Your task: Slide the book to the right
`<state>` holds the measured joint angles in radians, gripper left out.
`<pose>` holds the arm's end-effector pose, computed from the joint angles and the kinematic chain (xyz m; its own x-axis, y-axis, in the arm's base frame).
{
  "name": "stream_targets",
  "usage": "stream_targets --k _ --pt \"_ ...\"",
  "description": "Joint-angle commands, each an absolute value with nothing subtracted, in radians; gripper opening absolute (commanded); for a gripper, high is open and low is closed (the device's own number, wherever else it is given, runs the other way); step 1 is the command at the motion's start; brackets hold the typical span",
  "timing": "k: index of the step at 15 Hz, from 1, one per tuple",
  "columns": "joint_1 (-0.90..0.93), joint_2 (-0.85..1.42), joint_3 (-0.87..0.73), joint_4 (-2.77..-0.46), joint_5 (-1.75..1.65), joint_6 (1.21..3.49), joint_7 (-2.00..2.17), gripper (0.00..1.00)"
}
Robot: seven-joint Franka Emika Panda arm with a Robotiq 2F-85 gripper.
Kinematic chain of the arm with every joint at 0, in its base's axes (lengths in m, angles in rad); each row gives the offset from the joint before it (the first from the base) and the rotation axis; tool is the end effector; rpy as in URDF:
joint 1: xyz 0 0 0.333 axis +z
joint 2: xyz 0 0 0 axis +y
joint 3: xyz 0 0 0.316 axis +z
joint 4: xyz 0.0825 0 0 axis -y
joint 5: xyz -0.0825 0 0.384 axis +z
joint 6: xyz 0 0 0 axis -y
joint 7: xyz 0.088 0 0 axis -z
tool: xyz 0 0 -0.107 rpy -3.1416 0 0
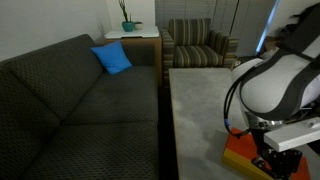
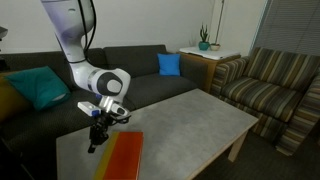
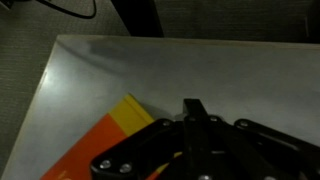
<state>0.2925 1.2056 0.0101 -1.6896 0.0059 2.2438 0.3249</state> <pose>0.4802 0.1512 -0.1219 0.8117 -0.0841 -0.5780 0.0287 -0.9826 0.1832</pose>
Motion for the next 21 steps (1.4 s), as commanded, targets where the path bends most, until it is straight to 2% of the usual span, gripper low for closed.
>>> stream_targets --k 1,8,13,21 --pt "0.329 1.160 0.057 -1.700 0.001 2.299 0.319 0.00" --pt "0.363 1.259 0.076 -1.483 0.035 2.368 0.362 0.00" --pt "0.346 1.345 0.097 -1.358 0.063 2.325 0.338 0.00" --pt "0.303 1.427 0.081 -1.350 0.092 2.348 0.352 0.00"
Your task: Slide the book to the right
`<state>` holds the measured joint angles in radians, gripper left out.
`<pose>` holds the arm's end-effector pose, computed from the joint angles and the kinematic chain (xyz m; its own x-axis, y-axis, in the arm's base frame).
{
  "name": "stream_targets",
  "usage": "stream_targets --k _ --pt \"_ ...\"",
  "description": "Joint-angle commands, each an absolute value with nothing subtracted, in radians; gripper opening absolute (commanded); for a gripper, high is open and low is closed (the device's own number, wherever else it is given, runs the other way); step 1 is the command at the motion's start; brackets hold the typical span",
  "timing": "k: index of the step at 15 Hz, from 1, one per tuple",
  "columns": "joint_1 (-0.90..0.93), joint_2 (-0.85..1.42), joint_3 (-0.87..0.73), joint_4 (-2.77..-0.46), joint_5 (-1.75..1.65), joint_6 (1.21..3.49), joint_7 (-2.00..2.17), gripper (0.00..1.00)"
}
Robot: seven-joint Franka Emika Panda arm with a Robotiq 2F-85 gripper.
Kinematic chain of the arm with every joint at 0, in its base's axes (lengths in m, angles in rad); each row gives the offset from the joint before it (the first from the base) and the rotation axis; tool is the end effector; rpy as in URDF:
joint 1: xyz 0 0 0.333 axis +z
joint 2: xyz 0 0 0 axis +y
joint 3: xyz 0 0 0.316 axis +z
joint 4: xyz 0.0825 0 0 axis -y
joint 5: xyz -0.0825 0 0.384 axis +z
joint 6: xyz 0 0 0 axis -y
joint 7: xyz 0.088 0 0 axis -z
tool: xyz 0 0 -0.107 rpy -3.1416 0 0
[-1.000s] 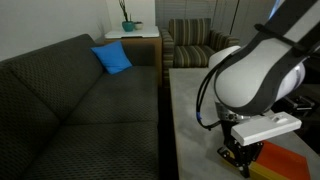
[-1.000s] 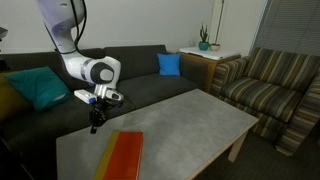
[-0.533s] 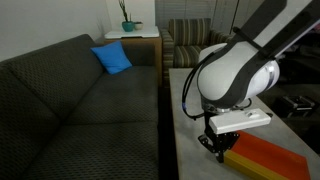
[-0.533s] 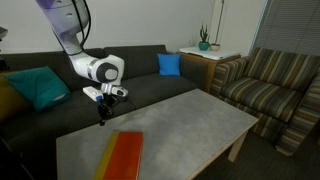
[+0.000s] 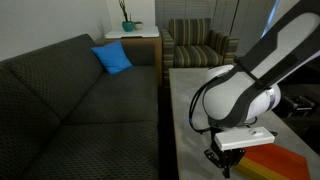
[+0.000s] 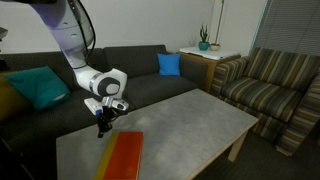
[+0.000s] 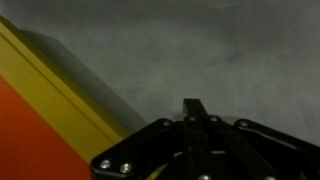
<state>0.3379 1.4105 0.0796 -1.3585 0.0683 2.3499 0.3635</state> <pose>0.5300 0.2360 -0.1573 0.9058 -0.0603 -0.4195 -0.0436 -0.9978 0.0493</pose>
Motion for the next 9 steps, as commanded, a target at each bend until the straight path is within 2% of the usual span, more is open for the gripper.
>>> stream_targets --k 1,9 --pt "0.295 1.426 0.074 -1.356 0.092 2.353 0.358 0.00" --pt "0.296 1.376 -0.016 -1.410 0.077 2.426 0.521 0.00"
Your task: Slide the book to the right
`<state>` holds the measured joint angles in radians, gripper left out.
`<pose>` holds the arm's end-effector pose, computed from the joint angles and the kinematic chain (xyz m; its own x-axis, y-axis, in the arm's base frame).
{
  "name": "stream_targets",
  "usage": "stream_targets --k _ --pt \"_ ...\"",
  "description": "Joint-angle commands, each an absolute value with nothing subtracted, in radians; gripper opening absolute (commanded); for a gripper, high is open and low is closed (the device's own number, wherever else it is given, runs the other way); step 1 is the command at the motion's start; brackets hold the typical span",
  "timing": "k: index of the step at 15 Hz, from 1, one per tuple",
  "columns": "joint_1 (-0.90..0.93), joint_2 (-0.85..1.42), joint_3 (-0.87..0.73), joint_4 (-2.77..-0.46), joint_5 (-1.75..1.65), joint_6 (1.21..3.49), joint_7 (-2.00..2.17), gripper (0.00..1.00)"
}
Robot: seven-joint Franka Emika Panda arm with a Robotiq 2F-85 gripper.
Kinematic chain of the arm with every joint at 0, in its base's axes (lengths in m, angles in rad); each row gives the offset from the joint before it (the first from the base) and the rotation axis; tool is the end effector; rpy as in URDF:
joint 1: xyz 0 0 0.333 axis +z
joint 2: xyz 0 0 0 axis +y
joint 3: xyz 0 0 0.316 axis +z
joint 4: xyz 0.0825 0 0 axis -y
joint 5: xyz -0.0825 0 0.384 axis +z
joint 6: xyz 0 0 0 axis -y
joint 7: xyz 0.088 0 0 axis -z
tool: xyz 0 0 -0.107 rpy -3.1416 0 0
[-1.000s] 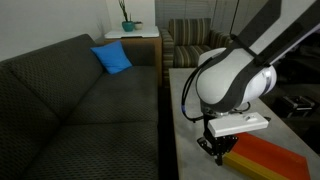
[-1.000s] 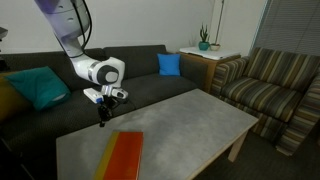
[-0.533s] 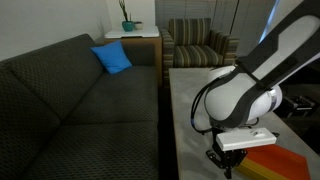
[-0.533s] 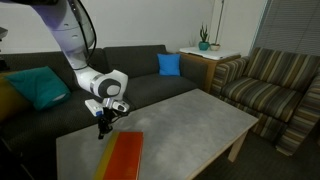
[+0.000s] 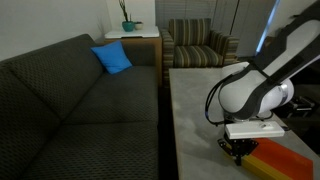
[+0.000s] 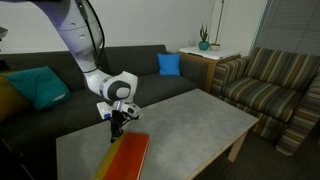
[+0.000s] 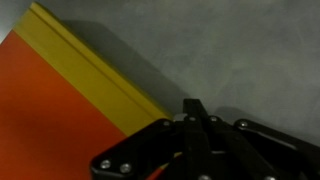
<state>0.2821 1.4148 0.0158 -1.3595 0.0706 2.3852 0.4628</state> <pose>0.5550 0.1711 -0.1605 0.9013 -0.2424 -0.3590 -0.2075 -0.9691 0.1334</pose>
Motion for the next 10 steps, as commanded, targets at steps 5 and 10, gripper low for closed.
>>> stream_targets --k 5,10 --pt "0.355 1.354 -0.091 -1.442 0.061 2.458 0.676 0.00" --pt "0.407 1.341 -0.160 -1.486 0.050 2.457 0.814 0.00"
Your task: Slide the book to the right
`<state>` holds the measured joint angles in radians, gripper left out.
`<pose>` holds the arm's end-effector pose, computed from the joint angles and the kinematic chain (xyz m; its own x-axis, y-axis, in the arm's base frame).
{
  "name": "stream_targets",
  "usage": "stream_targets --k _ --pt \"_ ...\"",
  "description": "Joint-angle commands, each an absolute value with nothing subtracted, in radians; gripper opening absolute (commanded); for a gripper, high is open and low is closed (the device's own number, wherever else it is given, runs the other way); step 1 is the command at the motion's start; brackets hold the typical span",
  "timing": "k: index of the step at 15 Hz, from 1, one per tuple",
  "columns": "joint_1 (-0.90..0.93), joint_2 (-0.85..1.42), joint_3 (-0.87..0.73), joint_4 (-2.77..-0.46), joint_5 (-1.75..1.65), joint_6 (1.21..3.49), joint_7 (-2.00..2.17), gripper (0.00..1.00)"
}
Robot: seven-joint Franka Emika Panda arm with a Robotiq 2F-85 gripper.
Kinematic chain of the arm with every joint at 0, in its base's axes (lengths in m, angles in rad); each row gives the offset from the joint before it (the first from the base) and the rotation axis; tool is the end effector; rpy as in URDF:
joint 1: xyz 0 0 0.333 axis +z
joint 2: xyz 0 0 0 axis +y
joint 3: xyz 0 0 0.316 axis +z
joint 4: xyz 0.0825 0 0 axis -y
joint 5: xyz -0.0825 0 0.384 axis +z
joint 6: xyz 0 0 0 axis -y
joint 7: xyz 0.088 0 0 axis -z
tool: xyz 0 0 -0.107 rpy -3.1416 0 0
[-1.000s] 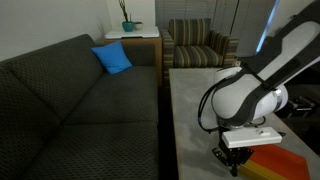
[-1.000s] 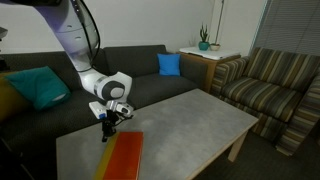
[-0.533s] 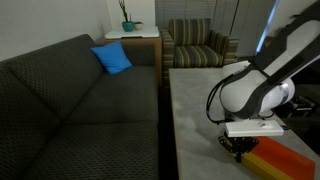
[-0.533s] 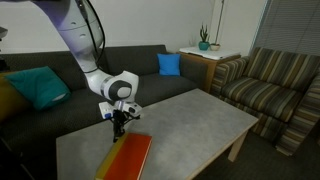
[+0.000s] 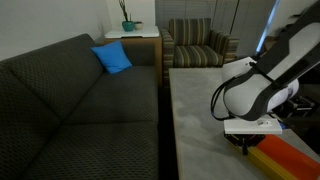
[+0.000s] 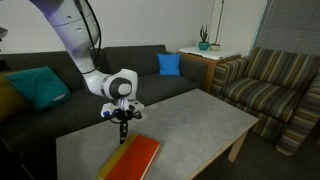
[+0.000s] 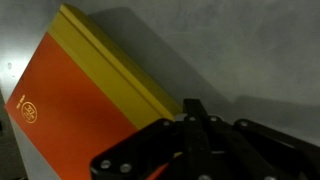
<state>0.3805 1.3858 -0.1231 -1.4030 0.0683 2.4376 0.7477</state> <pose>0.5659 0.1493 -0.1482 0.8637 -0.4710 -0.1794 -0.4084 -0.8626 0.2986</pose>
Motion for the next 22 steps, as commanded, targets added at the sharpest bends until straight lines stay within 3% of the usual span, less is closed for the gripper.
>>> stream_targets --k 1,17,18,20,22 --pt "0.413 1.337 -0.168 -1.498 0.047 2.460 0.836 0.00" --pt "0.415 1.282 -0.213 -1.582 -0.025 2.464 0.994 0.00" --pt "0.418 1.263 -0.203 -1.596 -0.028 2.464 0.986 0.25" --pt "0.417 1.215 -0.174 -1.631 -0.034 2.468 0.958 0.32" --pt "0.403 1.163 -0.131 -1.664 -0.039 2.462 0.905 0.47"
